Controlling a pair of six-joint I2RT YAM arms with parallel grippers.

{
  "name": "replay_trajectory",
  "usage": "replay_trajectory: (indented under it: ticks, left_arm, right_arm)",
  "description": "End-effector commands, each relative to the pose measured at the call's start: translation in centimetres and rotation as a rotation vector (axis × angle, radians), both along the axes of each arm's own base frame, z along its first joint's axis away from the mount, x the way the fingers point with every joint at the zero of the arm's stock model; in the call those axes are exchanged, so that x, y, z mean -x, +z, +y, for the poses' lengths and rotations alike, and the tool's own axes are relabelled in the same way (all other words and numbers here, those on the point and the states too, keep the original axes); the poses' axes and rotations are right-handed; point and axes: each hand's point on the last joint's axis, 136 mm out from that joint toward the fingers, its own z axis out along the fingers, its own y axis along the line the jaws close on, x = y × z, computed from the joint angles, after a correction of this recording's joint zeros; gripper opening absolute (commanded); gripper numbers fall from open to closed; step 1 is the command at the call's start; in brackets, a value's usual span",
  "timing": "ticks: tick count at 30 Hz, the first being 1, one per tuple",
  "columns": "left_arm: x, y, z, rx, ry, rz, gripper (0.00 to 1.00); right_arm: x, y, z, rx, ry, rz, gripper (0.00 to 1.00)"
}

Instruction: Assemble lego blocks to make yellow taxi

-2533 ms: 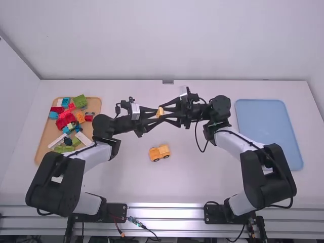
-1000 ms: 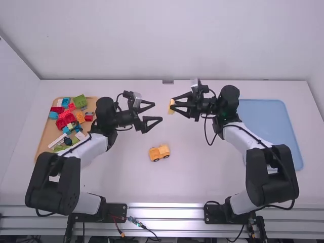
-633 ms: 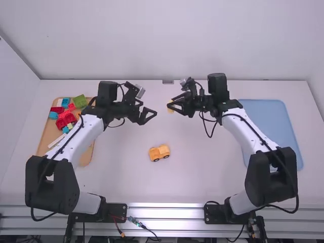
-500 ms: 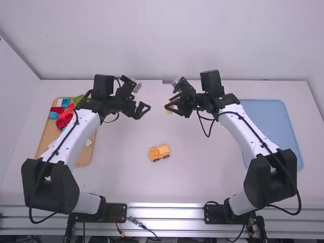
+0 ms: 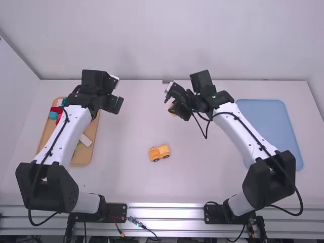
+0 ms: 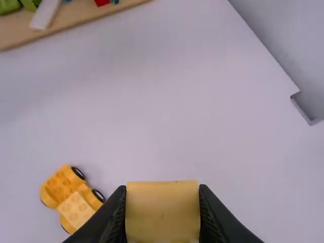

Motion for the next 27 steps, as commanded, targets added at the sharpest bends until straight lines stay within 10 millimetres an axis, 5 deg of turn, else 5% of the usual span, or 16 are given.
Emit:
replay_trajectory:
  ticks: [1,7,12,27]
  left_arm:
    - [0.1,-0.2,0.9,0.0,-0.028,0.004,0.99]
    - [2.7,-0.8,-1.3,0.127,-0.414,0.04,0.99]
    - [4.9,-0.7,-0.4,0.188,-0.563,0.023,0.99]
    - [5.0,-0.4,6.1,0.16,-0.412,-0.023,0.99]
  right_arm:
    - [-0.1,-0.6,0.8,0.062,0.03,-0.019,0.0]
    - [2.2,-2.2,3.5,0.143,0.201,0.058,0.0]
    - [3.7,-4.2,6.0,0.153,0.358,0.156,0.0]
    - [7.1,-12.4,12.7,0.386,0.517,0.152,0.0]
